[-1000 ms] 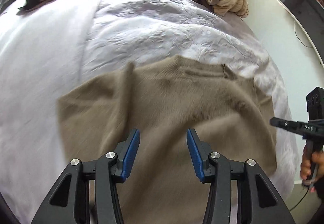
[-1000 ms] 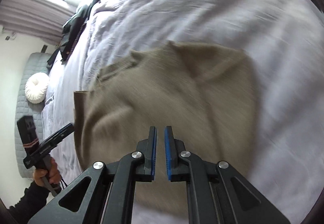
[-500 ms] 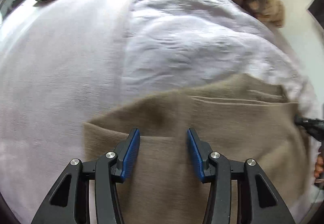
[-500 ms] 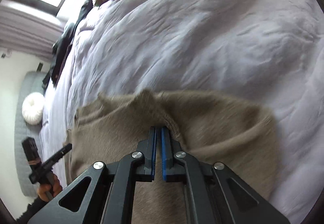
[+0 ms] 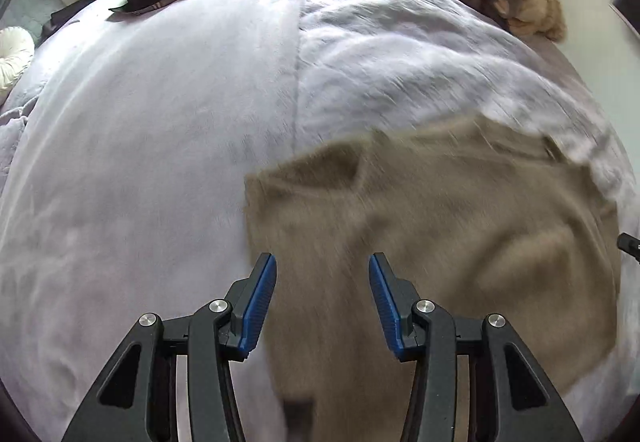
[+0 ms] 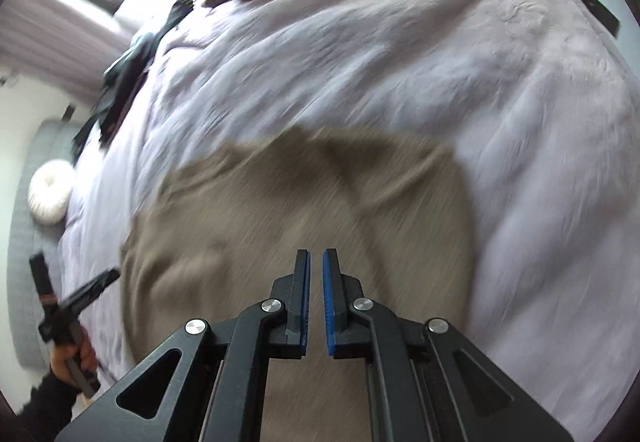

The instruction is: Fold small clothes

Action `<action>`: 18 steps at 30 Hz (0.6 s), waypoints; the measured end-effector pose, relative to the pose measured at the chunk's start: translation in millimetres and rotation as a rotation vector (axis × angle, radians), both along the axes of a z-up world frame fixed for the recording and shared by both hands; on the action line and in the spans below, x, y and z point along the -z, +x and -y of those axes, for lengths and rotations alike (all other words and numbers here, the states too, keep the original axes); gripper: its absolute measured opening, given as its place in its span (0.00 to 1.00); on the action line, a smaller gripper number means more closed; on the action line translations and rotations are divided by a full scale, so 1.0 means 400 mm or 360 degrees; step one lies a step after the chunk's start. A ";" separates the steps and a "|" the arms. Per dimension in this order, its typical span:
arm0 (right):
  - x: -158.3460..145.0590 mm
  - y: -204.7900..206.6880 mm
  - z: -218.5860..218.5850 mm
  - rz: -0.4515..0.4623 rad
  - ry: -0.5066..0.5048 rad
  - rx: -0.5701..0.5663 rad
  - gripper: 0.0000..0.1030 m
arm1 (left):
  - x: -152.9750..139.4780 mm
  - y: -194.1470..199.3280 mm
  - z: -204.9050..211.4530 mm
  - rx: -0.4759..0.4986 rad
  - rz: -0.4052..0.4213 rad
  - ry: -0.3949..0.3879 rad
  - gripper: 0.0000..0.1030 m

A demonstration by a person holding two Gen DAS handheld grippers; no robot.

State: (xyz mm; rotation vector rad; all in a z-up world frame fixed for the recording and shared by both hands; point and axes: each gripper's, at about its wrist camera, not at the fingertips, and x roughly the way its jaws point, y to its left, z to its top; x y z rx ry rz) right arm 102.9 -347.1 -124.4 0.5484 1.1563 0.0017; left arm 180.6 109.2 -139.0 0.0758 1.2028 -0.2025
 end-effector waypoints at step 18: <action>0.120 -0.192 -0.055 -0.0350 0.0036 -0.0042 0.06 | 0.080 -0.156 -0.111 -0.0181 -0.0224 0.0094 0.61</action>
